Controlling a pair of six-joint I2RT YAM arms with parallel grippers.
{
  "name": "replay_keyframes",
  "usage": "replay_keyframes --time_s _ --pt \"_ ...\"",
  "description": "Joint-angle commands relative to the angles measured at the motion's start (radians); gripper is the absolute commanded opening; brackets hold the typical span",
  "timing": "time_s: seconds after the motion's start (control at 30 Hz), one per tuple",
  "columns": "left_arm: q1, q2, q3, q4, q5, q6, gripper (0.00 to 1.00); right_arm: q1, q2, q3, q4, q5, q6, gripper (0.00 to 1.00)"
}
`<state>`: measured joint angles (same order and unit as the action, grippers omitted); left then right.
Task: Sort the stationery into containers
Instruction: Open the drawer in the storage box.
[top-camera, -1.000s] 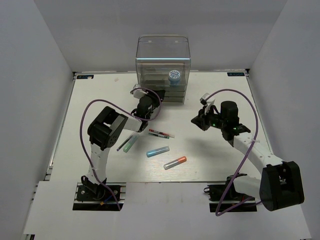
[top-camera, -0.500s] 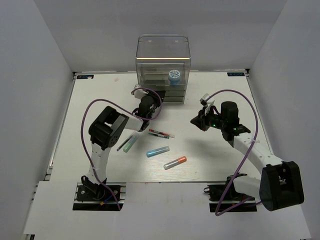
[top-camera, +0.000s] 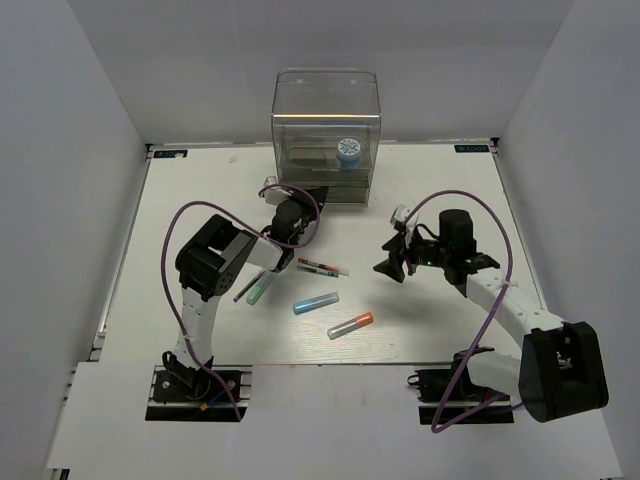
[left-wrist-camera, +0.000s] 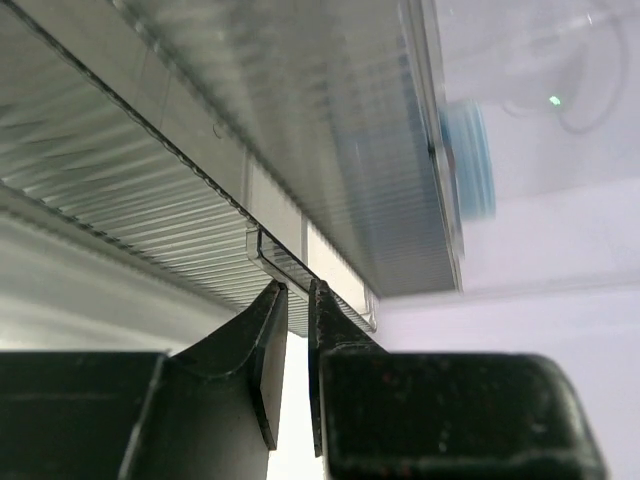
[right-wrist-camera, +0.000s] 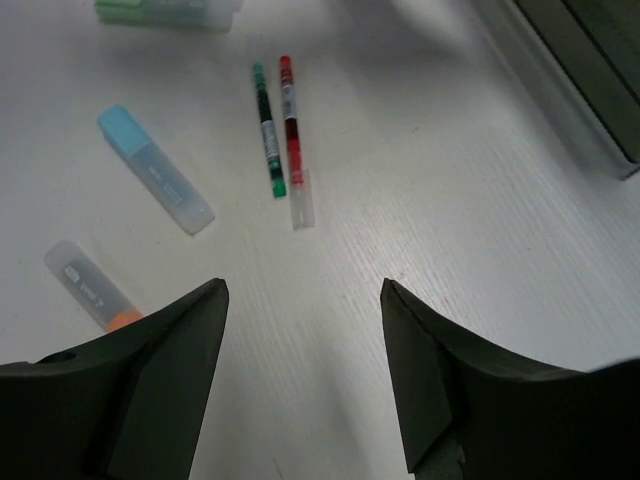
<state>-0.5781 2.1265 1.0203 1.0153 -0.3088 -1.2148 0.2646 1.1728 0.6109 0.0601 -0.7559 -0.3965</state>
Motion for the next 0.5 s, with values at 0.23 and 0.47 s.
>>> replay_keyframes --time_s 0.23,0.47 --pt "-0.012 -0.18 -0.221 0.088 0.079 0.061 0.0 0.163 0.045 -0.007 -0.275 -0.056 -0.462 0.7" --pt "-0.012 -0.243 -0.275 0.028 0.108 0.092 0.0 0.301 0.109 -0.011 -0.298 0.038 -0.574 0.7"
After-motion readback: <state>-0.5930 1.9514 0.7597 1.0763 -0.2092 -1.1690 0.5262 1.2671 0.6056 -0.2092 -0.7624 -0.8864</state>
